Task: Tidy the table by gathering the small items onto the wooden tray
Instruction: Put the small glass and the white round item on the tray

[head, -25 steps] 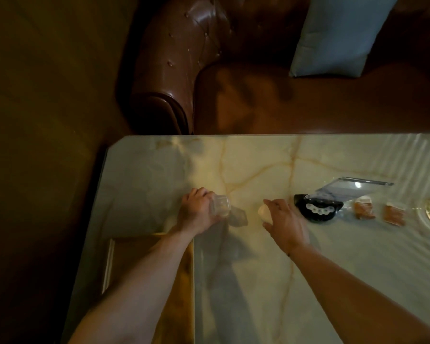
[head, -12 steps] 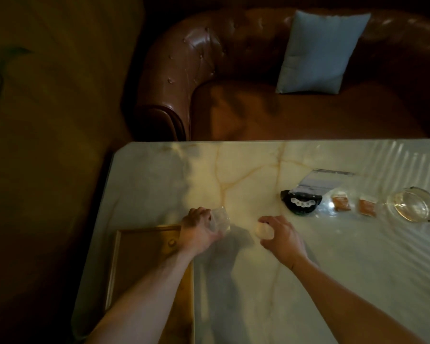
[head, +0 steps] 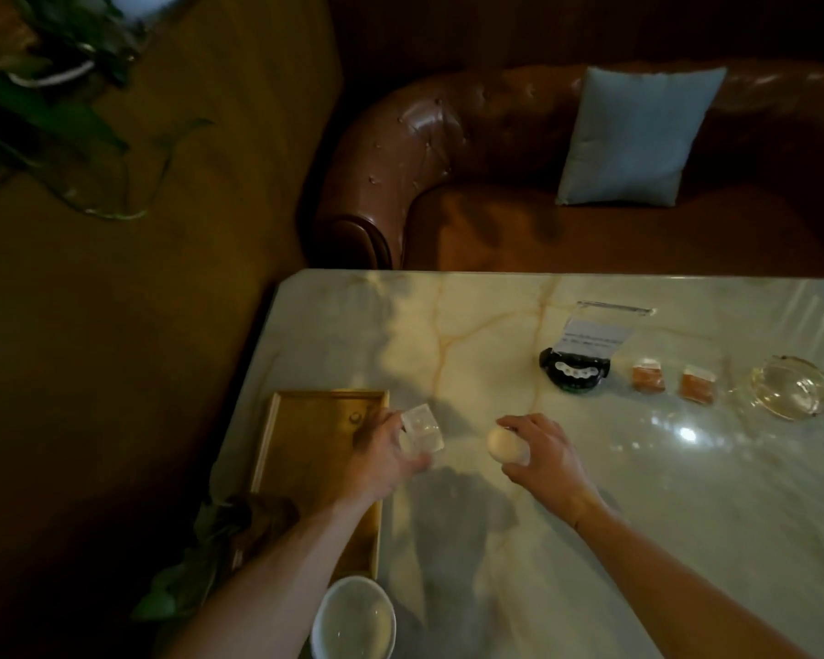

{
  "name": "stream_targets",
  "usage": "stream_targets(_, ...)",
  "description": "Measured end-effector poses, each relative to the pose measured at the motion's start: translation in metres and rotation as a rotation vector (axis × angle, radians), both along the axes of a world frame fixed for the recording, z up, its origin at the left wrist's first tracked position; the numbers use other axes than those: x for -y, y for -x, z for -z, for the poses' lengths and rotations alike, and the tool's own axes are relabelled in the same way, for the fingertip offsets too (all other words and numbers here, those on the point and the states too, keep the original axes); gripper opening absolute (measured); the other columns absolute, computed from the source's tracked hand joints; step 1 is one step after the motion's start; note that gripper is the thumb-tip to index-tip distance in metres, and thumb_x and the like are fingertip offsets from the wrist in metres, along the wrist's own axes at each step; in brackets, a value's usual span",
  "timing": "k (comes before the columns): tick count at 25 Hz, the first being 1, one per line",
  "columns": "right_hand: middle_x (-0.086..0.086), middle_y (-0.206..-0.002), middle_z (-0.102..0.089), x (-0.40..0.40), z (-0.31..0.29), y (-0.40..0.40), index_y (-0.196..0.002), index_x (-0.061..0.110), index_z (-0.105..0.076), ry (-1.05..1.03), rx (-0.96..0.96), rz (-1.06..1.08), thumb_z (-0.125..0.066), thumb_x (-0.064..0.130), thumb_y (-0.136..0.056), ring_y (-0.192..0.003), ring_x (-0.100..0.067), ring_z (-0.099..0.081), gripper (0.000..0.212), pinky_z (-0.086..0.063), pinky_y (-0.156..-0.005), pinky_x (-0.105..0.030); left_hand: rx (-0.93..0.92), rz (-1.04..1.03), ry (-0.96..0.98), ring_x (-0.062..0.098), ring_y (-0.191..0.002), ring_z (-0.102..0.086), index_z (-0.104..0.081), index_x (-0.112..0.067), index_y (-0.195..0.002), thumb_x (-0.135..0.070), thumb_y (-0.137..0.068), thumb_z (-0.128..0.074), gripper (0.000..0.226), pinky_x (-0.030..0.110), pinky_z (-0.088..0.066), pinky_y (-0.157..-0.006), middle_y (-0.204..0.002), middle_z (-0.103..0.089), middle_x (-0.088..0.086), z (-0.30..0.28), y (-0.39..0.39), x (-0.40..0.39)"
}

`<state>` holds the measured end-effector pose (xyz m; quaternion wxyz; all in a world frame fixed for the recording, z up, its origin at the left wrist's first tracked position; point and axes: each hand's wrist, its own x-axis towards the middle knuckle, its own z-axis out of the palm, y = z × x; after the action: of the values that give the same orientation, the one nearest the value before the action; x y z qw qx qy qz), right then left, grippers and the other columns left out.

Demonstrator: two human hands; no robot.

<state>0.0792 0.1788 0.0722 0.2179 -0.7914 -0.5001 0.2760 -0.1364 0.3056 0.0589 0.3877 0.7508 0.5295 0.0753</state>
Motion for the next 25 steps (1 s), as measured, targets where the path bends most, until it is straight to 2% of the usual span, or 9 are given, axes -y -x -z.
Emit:
stream_targets(2,0.006,-0.115,-0.057,0.007,-0.006,0.007,-0.121,0.027,-0.059,-0.043,0.003,-0.014,-0.078,0.017,-0.07,-0.107,-0.019,-0.052,0.056,-0.045,-0.09,-0.035,-0.05,0.019,-0.092,0.024,-0.113,-0.05,-0.063,-0.013,-0.111,-0.053,-0.058,-0.08,0.069,0.027,-0.038,-0.095,-0.116,-0.058,0.006,-0.01,0.012,0.011)
stream_targets(6,0.007,-0.114,-0.058,0.012,-0.015,0.021,-0.119,0.029,-0.059,-0.088,-0.017,-0.033,-0.078,0.018,-0.069,-0.107,-0.018,-0.052,0.055,-0.046,-0.088,-0.035,-0.055,0.003,-0.093,0.019,-0.114,-0.048,-0.062,-0.016,-0.112,-0.05,-0.061,-0.08,0.064,0.029,-0.041,-0.095,-0.115,-0.052,-0.003,-0.029,0.031,0.019)
stream_targets(10,0.006,-0.113,-0.06,0.007,-0.021,0.041,-0.116,0.027,-0.061,-0.148,-0.021,-0.067,-0.079,0.017,-0.067,-0.105,-0.018,-0.053,0.053,-0.044,-0.087,-0.033,-0.052,0.021,-0.112,0.009,-0.117,-0.037,-0.056,-0.025,-0.124,-0.058,-0.065,-0.077,0.07,0.026,-0.029,-0.094,-0.113,-0.037,-0.015,-0.04,0.049,0.015)
stream_targets(12,0.007,-0.111,-0.061,0.0,-0.022,0.052,-0.114,0.028,-0.062,-0.164,0.0,-0.081,-0.08,0.018,-0.067,-0.103,-0.018,-0.053,0.052,-0.043,-0.084,-0.031,-0.058,0.034,-0.103,0.007,-0.119,-0.032,-0.051,-0.025,-0.13,-0.063,-0.066,-0.073,0.077,0.027,-0.026,-0.096,-0.118,-0.036,-0.014,-0.043,0.059,0.006)
stream_targets(15,0.008,-0.111,-0.062,-0.015,-0.022,0.07,-0.114,0.03,-0.062,-0.165,0.023,-0.083,-0.08,0.021,-0.068,-0.102,-0.016,-0.053,0.05,-0.042,-0.08,-0.029,-0.075,0.058,-0.084,0.013,-0.128,-0.035,-0.051,-0.024,-0.132,-0.06,-0.068,-0.075,0.077,0.028,-0.028,-0.104,-0.134,-0.042,-0.005,-0.046,0.076,-0.016)
stream_targets(19,0.01,-0.112,-0.061,-0.04,-0.019,0.099,-0.115,0.031,-0.061,-0.133,0.057,-0.105,-0.081,0.024,-0.069,-0.103,-0.013,-0.052,0.051,-0.039,-0.082,-0.025,-0.103,0.101,-0.026,0.018,-0.132,-0.03,-0.044,-0.018,-0.135,-0.052,-0.073,-0.075,0.077,0.029,-0.028,-0.105,-0.135,-0.037,0.0,-0.045,0.101,-0.059)
stream_targets(21,0.008,-0.112,-0.062,-0.054,-0.016,0.112,-0.116,0.03,-0.062,-0.129,0.057,-0.102,-0.08,0.024,-0.069,-0.104,-0.016,-0.054,0.051,-0.041,-0.084,-0.025,-0.112,0.118,-0.057,0.021,-0.126,-0.037,-0.052,-0.017,-0.126,-0.047,-0.072,-0.078,0.067,0.03,-0.034,-0.099,-0.125,-0.043,0.001,-0.044,0.114,-0.083)
stream_targets(23,0.008,-0.114,-0.063,-0.07,-0.012,0.127,-0.117,0.031,-0.062,-0.112,0.066,-0.095,-0.079,0.025,-0.069,-0.107,-0.017,-0.055,0.051,-0.041,-0.085,-0.025,-0.075,0.11,-0.085,0.017,-0.113,-0.047,-0.058,-0.023,-0.11,-0.045,-0.068,-0.082,0.053,0.032,-0.044,-0.093,-0.113,-0.047,-0.005,-0.042,0.13,-0.107)
stream_targets(25,0.006,-0.119,-0.062,-0.085,-0.008,0.141,-0.121,0.03,-0.06,-0.083,0.097,-0.094,-0.076,0.027,-0.072,-0.111,-0.018,-0.054,0.051,-0.043,-0.089,-0.027,-0.076,0.143,-0.112,0.011,-0.108,-0.048,-0.057,-0.025,-0.11,-0.045,-0.067,-0.082,0.054,0.031,-0.047,-0.09,-0.111,-0.047,-0.009,-0.037,0.146,-0.128)
